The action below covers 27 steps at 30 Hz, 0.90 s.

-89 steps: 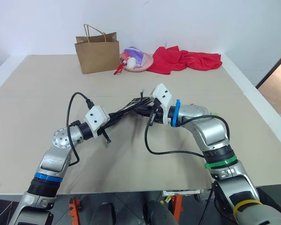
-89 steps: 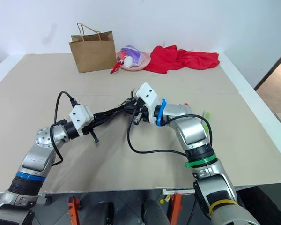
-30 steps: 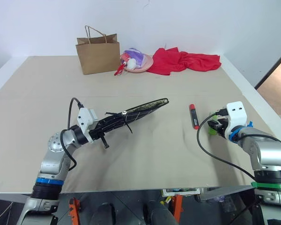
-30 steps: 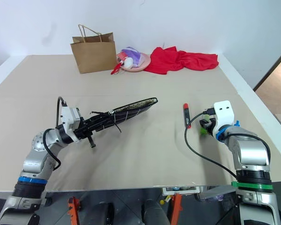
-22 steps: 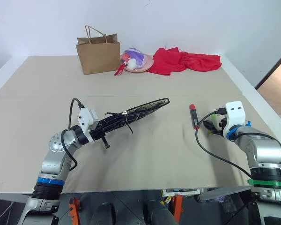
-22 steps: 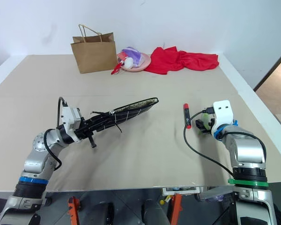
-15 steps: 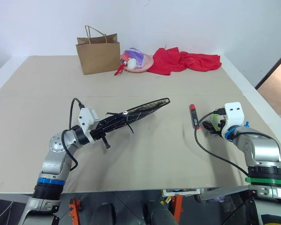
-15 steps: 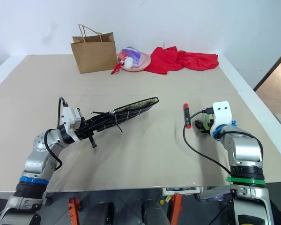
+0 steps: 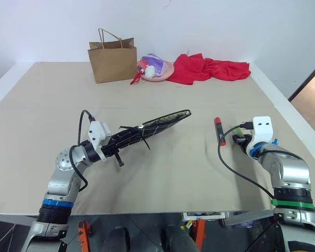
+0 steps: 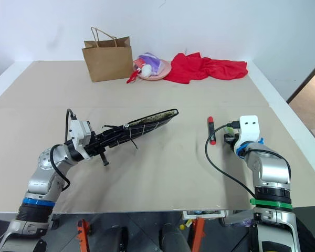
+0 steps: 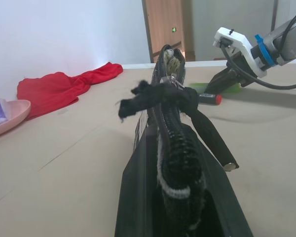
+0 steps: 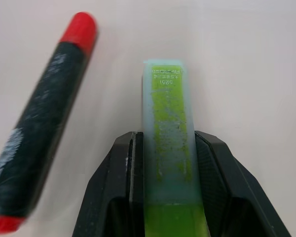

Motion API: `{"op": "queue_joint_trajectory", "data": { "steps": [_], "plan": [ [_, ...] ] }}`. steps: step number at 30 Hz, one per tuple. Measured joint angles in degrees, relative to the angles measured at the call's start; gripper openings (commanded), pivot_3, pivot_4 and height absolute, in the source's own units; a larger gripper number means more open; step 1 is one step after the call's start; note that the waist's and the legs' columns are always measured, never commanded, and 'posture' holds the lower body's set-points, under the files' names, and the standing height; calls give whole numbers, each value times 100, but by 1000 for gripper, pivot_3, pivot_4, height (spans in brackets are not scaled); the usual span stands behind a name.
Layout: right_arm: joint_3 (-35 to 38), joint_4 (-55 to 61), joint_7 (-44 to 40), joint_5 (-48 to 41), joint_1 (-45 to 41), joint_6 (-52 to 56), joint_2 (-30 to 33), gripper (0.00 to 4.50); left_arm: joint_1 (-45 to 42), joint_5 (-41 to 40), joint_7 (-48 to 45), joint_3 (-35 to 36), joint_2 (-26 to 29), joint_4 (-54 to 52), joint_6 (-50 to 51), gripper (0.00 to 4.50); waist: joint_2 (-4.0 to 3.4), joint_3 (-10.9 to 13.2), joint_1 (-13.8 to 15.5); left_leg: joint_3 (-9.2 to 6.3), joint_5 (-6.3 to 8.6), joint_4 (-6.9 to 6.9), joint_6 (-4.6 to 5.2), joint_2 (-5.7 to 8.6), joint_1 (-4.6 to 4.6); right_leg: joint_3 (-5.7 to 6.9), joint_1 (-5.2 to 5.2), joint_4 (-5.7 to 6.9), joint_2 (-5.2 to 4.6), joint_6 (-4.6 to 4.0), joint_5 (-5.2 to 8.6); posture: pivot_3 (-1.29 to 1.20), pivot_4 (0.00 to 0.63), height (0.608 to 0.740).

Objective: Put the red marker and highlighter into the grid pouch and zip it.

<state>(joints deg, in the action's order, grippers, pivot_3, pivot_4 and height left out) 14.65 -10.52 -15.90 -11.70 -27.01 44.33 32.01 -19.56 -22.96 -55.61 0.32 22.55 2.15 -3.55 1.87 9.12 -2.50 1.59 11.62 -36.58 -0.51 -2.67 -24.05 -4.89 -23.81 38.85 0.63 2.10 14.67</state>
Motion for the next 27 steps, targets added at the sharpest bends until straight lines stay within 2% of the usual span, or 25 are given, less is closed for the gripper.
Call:
{"op": "queue_joint_trajectory", "data": {
  "steps": [5, 8, 10, 15, 17, 20, 23, 27],
  "plan": [
    [185, -118, 104, -34, -1, -212, 0, 1078, -7, 0, -41, 0, 33, 0, 0, 0, -3, 2, -6, 1, 0, 4, 0, 0, -6, -1, -6, -4, 1, 0, 0, 0, 150, 740],
    [180, -87, -130, -66, -41, -630, 21, 1078, -7, -1, -102, -13, 35, -2, 3, 0, -7, 4, -22, 3, 1, 7, 1, -2, -6, -4, -10, -4, 4, 0, 0, 0, 150, 740],
    [140, 94, -545, -170, -50, -936, 157, 1078, -6, -1, -118, -45, 36, -10, 10, 0, -16, 10, -26, 3, 1, 10, 1, -2, -7, -4, -12, -3, 5, 0, 0, 0, 150, 740],
    [-234, 1447, -2285, -481, 58, -1805, 1125, 1078, 25, -2, -159, -53, 90, -49, 22, 0, -25, 14, -18, -4, 5, 15, 7, -6, -8, 5, -12, -5, 6, -3, 9, 0, 150, 740],
    [-594, 2057, -3119, -503, 329, -2103, 1680, 1078, 59, -2, -201, -59, 108, -57, 25, 0, -24, 14, -14, -6, 6, 15, 9, -8, -9, 10, -10, -10, 6, -3, 12, 0, 150, 740],
    [-1031, 2400, -3843, -507, 507, -2138, 2087, 1078, 94, -1, -234, -75, 110, -59, 25, 0, -24, 15, -8, -2, 6, 10, 8, -4, -9, 5, -10, -10, 0, -3, 9, 0, 150, 740],
    [-1268, 2614, -4241, -535, 429, -2068, 2287, 1078, 104, 8, -242, -97, 110, -60, 23, 0, -23, 15, -13, 2, 5, 4, 7, -5, -7, 1, -9, -10, 1, -3, 3, 0, 150, 740],
    [-1525, 2719, -4381, -460, 74, -2122, 2256, 1078, 134, 55, -264, -203, 108, -63, -14, 0, -23, 15, -12, -3, 2, 2, 4, -8, -4, 6, -9, -8, 5, -7, -2, 0, 150, 740]
  ]
}}
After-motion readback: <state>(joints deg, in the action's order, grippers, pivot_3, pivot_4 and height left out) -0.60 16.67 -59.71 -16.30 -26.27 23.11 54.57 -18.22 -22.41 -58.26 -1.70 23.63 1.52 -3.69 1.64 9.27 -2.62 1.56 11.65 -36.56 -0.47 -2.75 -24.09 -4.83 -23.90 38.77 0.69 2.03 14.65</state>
